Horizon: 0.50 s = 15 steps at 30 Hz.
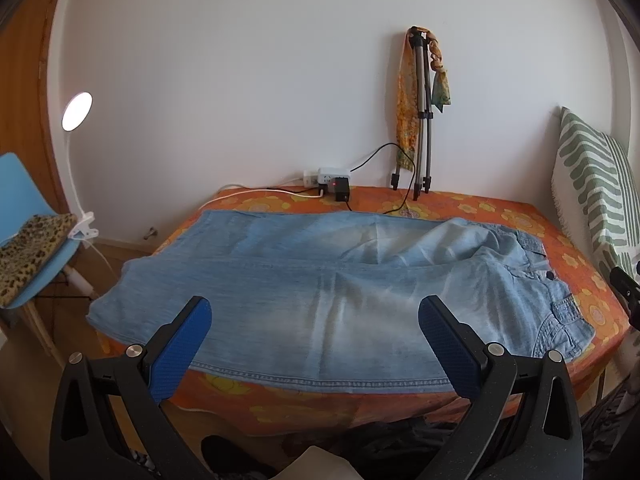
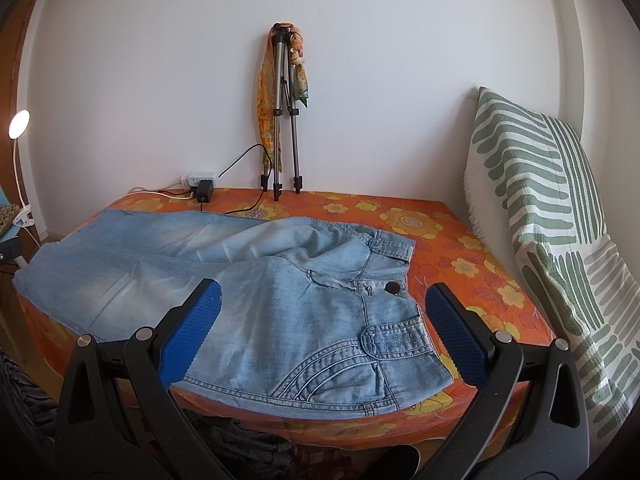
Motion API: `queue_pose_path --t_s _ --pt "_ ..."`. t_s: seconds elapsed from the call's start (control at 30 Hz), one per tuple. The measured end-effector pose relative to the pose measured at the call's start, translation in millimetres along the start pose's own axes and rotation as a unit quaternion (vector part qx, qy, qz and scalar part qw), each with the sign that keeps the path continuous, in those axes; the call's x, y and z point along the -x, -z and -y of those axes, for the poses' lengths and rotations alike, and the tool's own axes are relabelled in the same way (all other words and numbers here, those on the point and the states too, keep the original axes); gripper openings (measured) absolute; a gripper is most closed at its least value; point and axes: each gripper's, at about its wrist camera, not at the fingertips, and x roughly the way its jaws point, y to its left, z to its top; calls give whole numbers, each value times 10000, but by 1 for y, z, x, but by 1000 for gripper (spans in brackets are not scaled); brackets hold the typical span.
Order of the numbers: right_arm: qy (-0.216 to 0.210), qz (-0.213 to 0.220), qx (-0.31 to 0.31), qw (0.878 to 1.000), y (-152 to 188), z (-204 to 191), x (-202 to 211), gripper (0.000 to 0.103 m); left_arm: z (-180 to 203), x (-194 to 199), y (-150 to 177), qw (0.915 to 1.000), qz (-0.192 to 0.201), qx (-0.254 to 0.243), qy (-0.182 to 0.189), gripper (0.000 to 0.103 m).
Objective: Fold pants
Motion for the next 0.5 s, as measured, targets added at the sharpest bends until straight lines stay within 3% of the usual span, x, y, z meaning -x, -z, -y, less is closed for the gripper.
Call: queue_pose_path --t_s 0.5 --pt "1 -13 0 10000 0 0 0 103 -1 -2 2 10000 -19 6 -18 103"
